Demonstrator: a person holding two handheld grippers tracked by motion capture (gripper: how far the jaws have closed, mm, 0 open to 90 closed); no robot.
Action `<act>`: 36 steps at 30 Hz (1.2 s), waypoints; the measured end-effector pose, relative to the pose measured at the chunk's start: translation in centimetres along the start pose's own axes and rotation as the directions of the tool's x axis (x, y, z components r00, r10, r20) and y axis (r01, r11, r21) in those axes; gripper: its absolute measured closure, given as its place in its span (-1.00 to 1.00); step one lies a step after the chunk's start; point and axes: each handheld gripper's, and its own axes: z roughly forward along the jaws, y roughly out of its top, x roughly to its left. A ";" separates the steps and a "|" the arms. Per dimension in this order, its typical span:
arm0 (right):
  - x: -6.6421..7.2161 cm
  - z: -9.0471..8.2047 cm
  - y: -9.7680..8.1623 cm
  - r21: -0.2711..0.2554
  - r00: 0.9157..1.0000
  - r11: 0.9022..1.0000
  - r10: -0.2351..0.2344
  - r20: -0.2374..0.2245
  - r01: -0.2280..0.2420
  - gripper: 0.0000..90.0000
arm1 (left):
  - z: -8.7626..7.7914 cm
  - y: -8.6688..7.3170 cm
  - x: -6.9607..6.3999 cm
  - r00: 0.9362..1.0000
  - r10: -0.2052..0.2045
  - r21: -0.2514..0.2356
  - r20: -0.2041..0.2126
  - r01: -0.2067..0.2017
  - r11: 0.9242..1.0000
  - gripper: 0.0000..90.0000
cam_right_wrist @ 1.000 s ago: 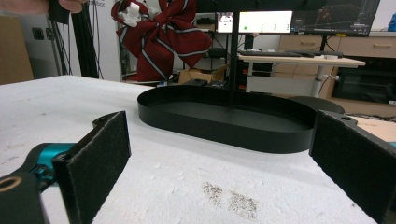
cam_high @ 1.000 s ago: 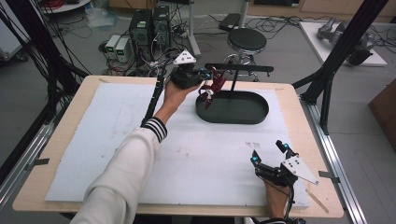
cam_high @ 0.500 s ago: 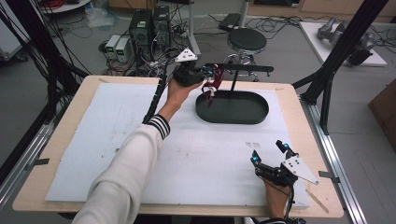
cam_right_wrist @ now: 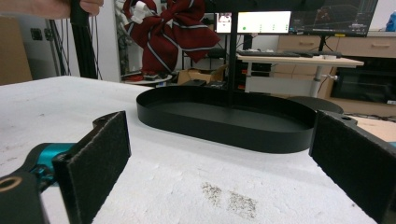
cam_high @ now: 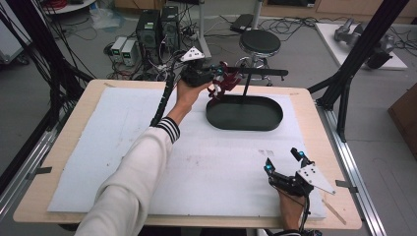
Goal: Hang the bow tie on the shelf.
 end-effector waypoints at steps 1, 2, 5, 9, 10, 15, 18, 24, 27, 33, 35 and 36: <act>0.0 0.0 0.0 0.000 1.000 1.000 0.001 0.001 -0.001 -0.90 | 0.1 -0.1 0.0 1.000 0.000 0.002 0.002 0.000 1.000 0.86; 0.0 0.0 0.0 0.000 1.000 1.000 0.001 0.001 -0.001 -0.90 | 0.1 -0.1 0.1 1.000 0.004 0.006 0.001 -0.004 1.000 0.86; 0.0 0.0 0.0 0.000 1.000 1.000 0.001 0.002 -0.001 -0.90 | 0.2 -0.2 0.3 1.000 0.003 0.007 -0.003 -0.003 1.000 0.86; 0.0 0.0 0.0 0.000 1.000 1.000 -0.001 0.003 0.001 -0.90 | 0.4 -0.4 0.5 0.999 0.021 0.021 -0.026 -0.020 1.000 0.86; 0.0 0.0 0.0 0.000 1.000 1.000 -0.003 0.004 0.003 -0.90 | 0.4 -0.4 0.5 0.999 0.021 0.021 -0.026 -0.020 1.000 0.86; 0.0 0.0 0.0 0.000 1.000 1.000 -0.004 0.005 0.004 -0.90 | 0.8 -0.6 0.3 0.999 0.033 0.013 -0.033 -0.032 0.999 0.86; 0.1 0.0 0.0 0.004 1.000 1.000 0.000 0.004 0.000 -0.90 | 0.9 -0.6 0.3 0.999 0.039 0.014 -0.037 -0.039 0.999 0.86; 0.1 0.0 0.0 0.005 1.000 1.000 -0.002 0.007 0.002 -0.90 | 0.9 -0.6 0.5 0.996 0.054 0.023 -0.069 -0.052 0.998 0.86; 0.0 0.0 0.0 0.002 1.000 1.000 -0.007 0.009 0.007 -0.90 | 1.0 -0.5 0.6 0.995 0.058 0.027 -0.078 -0.056 0.998 0.86; 0.0 0.0 0.0 0.004 1.000 1.000 -0.004 0.008 0.004 -0.90 | 1.2 -0.6 0.6 0.992 0.074 0.041 -0.098 -0.071 0.997 0.86; 0.1 0.0 0.0 0.005 1.000 1.000 -0.001 0.007 0.000 -0.90 | 1.1 -0.6 0.6 0.992 0.074 0.047 -0.100 -0.070 0.996 0.86; 0.1 0.0 0.0 0.004 1.000 1.000 -0.001 0.008 0.001 -0.90 | 1.1 -0.6 0.6 0.991 0.076 0.049 -0.106 -0.071 0.996 0.86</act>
